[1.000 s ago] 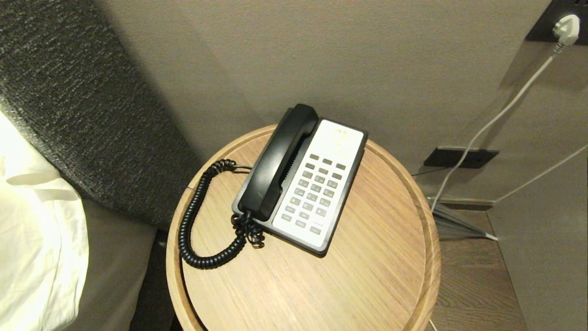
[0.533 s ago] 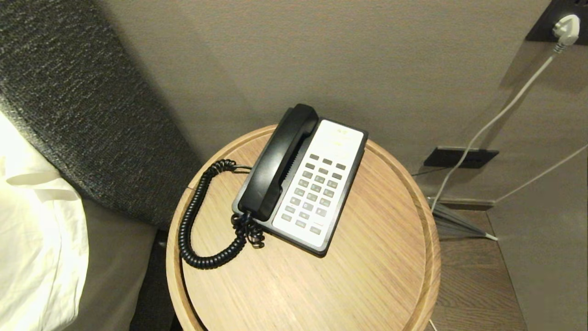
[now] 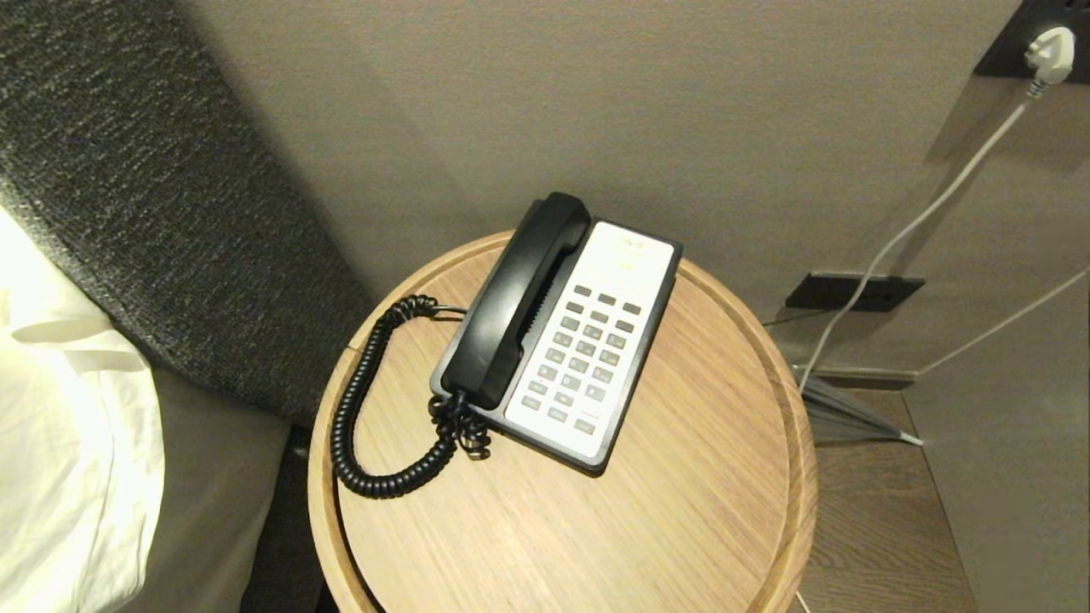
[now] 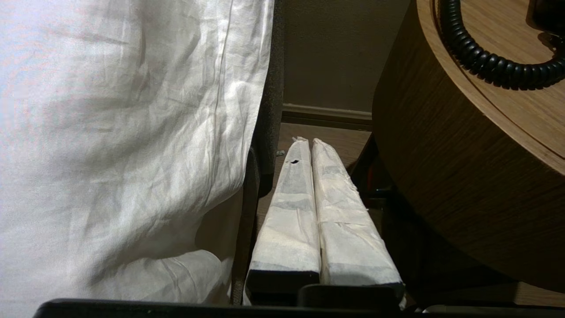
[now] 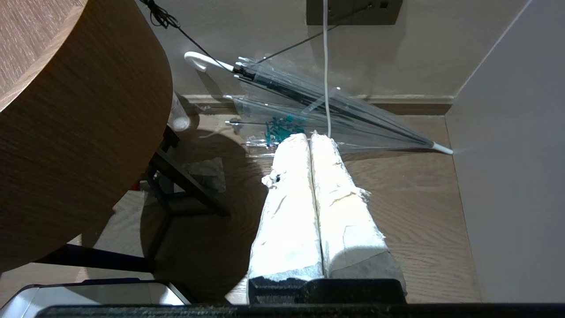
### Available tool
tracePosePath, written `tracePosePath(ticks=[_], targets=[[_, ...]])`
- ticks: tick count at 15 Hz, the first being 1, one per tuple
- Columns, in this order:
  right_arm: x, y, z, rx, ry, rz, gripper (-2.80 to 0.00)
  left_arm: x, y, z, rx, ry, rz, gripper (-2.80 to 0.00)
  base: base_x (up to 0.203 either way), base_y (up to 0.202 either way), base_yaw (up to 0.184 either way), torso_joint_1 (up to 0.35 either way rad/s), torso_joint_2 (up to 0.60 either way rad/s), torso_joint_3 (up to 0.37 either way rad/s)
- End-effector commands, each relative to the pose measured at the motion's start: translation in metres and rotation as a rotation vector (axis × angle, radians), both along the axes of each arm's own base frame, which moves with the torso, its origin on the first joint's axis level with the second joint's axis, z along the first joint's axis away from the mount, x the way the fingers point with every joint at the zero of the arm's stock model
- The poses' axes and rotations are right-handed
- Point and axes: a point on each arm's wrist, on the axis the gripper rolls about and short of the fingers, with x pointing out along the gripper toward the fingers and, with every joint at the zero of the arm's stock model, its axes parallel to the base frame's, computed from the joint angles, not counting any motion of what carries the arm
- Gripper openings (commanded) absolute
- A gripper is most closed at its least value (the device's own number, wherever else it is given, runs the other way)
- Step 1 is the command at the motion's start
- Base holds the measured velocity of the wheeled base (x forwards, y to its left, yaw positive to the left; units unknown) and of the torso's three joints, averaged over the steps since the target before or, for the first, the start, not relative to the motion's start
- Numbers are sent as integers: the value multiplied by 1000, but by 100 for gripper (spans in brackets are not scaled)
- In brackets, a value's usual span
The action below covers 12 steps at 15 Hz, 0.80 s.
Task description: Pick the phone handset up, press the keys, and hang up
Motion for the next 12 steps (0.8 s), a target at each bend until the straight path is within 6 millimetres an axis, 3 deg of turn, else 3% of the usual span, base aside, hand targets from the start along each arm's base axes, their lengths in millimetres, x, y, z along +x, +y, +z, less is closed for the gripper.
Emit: tracePosePath(ticks=[1,9,12], targets=[[2,0,-6,1,22,1,-280,3,0,-11,0,40,1,-280,0,0,0,0,0,0],[2,0,-6,1,22,0,-280,3,0,-11,0,40,1,-280,0,0,0,0,0,3],[2,0,-6,1,22,1,-280,3,0,-11,0,40,1,-280,0,0,0,5,4,140]])
